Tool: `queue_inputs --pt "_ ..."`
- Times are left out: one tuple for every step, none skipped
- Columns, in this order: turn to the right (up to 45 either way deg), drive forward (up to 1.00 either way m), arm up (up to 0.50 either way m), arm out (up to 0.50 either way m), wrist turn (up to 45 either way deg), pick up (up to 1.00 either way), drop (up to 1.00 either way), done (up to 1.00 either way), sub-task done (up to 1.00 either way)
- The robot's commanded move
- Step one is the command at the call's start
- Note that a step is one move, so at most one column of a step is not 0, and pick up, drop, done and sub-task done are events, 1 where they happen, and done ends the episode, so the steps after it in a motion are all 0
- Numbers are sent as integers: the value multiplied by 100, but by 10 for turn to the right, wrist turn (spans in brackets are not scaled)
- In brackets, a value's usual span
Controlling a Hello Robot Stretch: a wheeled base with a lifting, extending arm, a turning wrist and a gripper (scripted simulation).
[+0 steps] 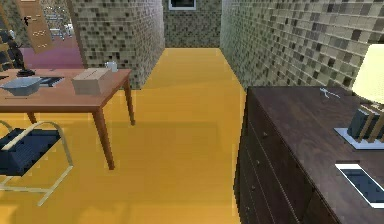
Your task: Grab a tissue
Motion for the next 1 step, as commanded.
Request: queue_inputs --pt "0 0 0 0 0 0 0 100 0"
